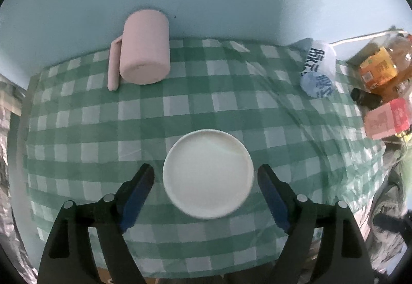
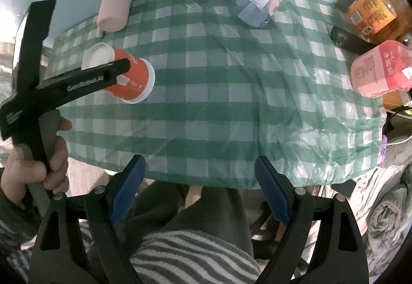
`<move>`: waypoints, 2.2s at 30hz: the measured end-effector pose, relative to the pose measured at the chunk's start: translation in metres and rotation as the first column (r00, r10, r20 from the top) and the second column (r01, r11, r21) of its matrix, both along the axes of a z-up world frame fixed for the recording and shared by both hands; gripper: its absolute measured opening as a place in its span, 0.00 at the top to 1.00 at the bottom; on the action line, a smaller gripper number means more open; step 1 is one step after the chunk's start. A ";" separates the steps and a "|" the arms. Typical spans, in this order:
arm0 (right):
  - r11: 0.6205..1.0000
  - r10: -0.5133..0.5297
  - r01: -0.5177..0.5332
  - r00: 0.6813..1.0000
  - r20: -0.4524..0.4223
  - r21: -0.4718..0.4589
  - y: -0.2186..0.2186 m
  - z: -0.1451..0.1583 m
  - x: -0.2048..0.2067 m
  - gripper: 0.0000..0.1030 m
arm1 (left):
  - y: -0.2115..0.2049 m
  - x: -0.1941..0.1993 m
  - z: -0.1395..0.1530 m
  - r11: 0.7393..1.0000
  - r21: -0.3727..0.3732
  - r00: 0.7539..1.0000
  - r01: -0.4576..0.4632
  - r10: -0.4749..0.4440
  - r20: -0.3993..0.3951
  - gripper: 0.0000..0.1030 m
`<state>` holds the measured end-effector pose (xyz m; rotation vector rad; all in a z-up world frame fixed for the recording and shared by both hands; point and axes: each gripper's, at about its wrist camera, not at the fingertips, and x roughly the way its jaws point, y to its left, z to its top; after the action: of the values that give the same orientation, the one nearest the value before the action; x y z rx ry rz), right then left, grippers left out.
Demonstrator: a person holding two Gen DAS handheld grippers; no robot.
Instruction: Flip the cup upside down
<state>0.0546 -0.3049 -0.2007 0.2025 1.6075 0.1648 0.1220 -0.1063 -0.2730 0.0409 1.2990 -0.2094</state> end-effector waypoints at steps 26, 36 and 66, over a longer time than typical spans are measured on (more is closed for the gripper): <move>0.993 0.052 -0.006 0.917 0.397 -0.114 0.029 0.153 0.016 0.15 | 0.082 -0.118 0.227 0.992 -0.099 0.889 -0.073 0.110 0.445 0.00; 0.993 0.043 0.012 0.882 0.469 -0.115 0.040 0.185 0.012 0.15 | 0.083 -0.144 0.257 0.990 0.045 0.795 -0.131 0.078 0.601 0.00; 0.994 0.036 0.022 0.866 0.500 -0.109 0.047 0.203 0.008 0.15 | 0.116 -0.139 0.256 0.981 -0.054 0.813 -0.185 0.183 0.553 0.00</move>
<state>0.0630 -0.2574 0.0025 0.0578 1.0912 0.1203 -0.0166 0.0092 -0.0165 -0.0224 0.7093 -0.0200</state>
